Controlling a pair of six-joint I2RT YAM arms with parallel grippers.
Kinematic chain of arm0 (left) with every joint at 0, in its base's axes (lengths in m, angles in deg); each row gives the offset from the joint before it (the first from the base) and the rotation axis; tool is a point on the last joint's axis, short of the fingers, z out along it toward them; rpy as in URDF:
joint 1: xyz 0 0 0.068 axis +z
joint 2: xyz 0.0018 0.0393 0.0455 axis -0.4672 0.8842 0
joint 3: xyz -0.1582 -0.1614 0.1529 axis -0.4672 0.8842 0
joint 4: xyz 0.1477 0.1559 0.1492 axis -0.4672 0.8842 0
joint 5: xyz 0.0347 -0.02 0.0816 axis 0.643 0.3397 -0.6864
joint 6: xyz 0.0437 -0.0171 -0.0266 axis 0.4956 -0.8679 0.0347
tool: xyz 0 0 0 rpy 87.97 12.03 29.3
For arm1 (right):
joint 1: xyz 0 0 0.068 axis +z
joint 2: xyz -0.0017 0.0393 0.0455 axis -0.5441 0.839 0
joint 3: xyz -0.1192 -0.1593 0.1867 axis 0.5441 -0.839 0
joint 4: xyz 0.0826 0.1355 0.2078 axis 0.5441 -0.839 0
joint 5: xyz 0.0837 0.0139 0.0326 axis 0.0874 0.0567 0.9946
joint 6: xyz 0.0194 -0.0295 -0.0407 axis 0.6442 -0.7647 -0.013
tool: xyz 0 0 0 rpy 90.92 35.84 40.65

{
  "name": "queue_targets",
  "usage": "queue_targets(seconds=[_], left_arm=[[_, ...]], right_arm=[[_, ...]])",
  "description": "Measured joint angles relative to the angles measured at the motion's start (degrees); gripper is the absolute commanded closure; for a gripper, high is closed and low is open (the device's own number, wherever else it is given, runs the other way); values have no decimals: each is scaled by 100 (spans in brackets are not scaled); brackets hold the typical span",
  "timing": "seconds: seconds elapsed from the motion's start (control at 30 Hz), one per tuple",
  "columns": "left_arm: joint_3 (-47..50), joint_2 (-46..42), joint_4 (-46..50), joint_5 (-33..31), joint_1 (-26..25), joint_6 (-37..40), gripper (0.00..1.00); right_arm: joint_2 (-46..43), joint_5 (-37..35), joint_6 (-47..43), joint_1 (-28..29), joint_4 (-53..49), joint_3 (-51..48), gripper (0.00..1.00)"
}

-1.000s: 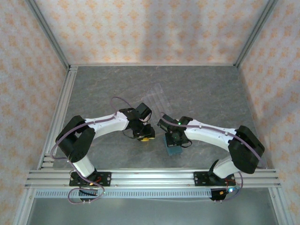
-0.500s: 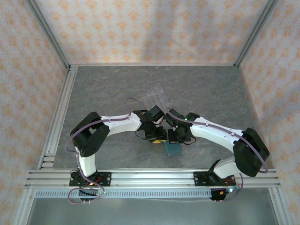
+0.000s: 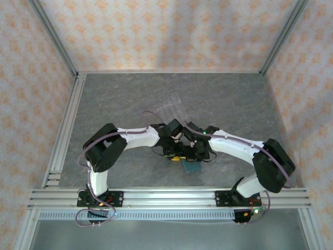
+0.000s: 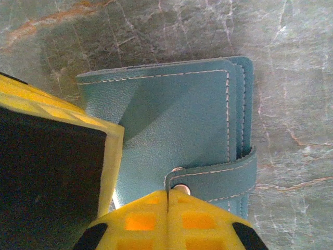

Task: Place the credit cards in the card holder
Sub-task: Press the button on the card holder.

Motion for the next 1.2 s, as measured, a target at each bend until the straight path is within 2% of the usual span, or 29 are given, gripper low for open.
queue_targets(seconds=[1.2], left_arm=[[0, 15, -109, 7, -4, -2, 66]], right_arm=[[155, 549, 116, -616, 74, 0, 100]])
